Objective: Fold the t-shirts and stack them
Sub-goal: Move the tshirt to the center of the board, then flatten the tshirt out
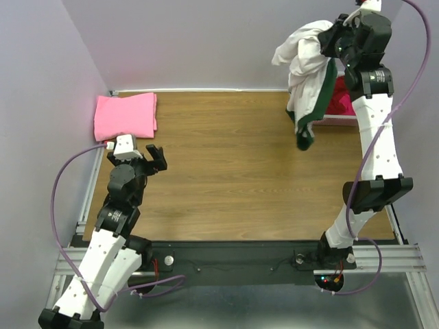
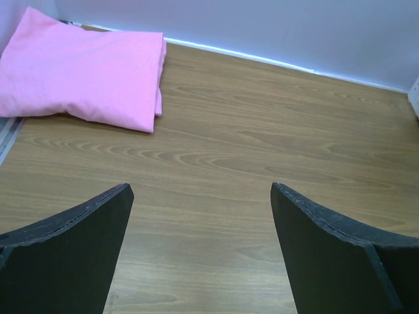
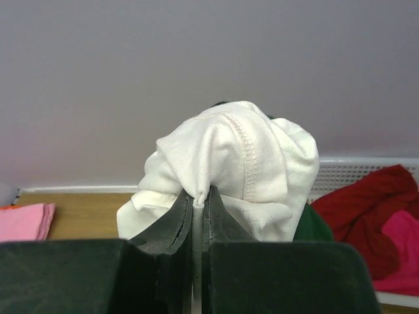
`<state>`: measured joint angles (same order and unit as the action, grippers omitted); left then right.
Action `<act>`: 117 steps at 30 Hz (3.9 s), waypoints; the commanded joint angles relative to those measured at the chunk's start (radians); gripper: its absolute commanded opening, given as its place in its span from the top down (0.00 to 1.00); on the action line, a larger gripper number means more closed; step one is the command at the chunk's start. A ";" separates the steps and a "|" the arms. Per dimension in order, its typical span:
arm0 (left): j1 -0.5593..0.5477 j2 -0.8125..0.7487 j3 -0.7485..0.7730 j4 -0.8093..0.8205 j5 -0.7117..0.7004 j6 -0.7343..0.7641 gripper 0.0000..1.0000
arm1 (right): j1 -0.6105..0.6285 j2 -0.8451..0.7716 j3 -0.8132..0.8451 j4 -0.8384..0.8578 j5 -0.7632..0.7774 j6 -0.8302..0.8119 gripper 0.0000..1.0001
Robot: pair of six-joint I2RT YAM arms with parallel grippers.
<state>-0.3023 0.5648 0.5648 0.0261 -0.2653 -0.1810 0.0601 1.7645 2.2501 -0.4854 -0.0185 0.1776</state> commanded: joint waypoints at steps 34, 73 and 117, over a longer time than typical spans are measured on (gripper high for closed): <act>-0.008 -0.005 0.036 -0.155 0.015 -0.276 0.02 | 0.569 -0.652 -1.282 0.116 0.502 0.166 0.21; 0.021 1.011 0.133 0.133 0.455 -0.669 0.25 | 0.201 -0.330 -1.282 0.079 0.242 0.258 0.99; 0.295 0.919 0.043 0.104 0.466 -0.551 0.26 | 0.526 0.005 -0.916 -0.042 0.262 0.076 0.16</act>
<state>-0.0269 1.4799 0.6140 0.2127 0.2554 -0.7868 0.5694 1.7119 1.2922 -0.5064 0.1318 0.3141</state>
